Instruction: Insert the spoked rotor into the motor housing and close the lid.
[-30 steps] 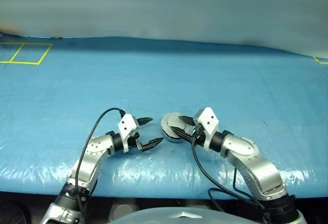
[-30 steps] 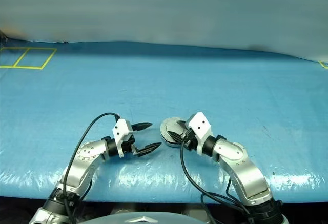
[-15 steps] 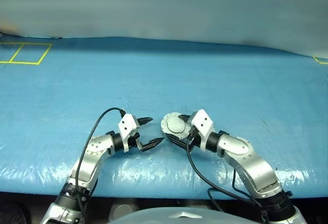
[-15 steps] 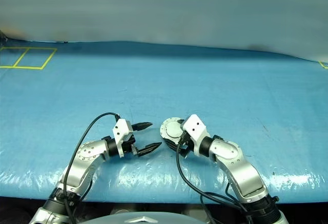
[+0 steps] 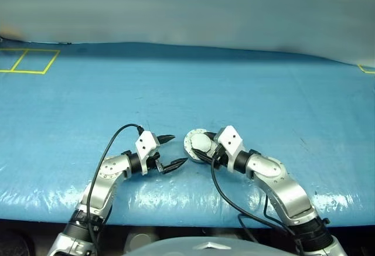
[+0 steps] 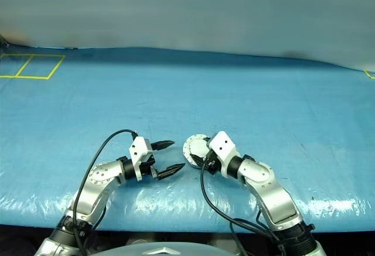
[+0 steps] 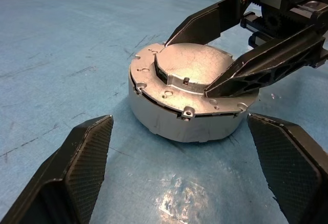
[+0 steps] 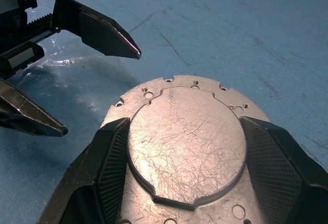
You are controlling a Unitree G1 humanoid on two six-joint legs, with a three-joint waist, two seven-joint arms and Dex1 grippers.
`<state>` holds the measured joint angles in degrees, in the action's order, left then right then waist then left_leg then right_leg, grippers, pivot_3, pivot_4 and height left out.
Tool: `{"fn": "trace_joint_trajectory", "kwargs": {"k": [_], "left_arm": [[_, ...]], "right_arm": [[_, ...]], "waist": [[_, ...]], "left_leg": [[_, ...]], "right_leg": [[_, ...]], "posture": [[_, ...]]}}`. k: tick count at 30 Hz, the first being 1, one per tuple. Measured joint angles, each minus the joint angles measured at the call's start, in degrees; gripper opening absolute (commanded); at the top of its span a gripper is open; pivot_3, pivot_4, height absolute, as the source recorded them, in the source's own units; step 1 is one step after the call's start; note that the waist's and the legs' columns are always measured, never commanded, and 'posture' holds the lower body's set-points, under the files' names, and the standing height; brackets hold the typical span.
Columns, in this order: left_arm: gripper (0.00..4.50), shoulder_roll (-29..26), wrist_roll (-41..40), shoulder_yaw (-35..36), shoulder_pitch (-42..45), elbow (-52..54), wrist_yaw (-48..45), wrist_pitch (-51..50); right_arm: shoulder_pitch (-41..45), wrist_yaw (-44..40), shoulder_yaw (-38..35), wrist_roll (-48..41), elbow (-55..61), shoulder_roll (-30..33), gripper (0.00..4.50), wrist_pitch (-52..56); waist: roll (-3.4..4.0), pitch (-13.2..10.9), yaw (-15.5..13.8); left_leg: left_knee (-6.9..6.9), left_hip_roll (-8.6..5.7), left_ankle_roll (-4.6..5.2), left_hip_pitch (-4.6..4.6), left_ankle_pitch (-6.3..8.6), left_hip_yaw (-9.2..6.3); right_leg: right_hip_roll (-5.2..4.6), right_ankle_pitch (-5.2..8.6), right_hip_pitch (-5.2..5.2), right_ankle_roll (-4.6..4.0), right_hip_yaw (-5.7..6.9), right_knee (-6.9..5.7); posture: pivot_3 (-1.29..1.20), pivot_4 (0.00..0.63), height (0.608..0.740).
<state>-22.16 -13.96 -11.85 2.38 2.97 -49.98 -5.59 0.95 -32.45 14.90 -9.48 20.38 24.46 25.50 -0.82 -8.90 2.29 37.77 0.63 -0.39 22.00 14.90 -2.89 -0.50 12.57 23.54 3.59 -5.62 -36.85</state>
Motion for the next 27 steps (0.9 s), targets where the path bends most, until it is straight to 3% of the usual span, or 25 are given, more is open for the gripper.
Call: {"fn": "trace_joint_trajectory", "kwargs": {"k": [27], "left_arm": [[4.50, 0.31, 0.55, 0.05, 0.77, -1.14, 0.42, 2.21]], "right_arm": [[0.23, 0.44, -0.52, -0.27, -2.49, -2.48, 3.03, 0.44]], "waist": [[-0.30, 0.21, 0.79]], "left_leg": [[0.03, 0.03, 0.00, -0.30, 0.00, 0.01]], "right_leg": [[-0.02, 0.00, -0.28, -0.01, -0.01, -0.02]], "posture": [[0.00, 0.150, 0.740]]}}
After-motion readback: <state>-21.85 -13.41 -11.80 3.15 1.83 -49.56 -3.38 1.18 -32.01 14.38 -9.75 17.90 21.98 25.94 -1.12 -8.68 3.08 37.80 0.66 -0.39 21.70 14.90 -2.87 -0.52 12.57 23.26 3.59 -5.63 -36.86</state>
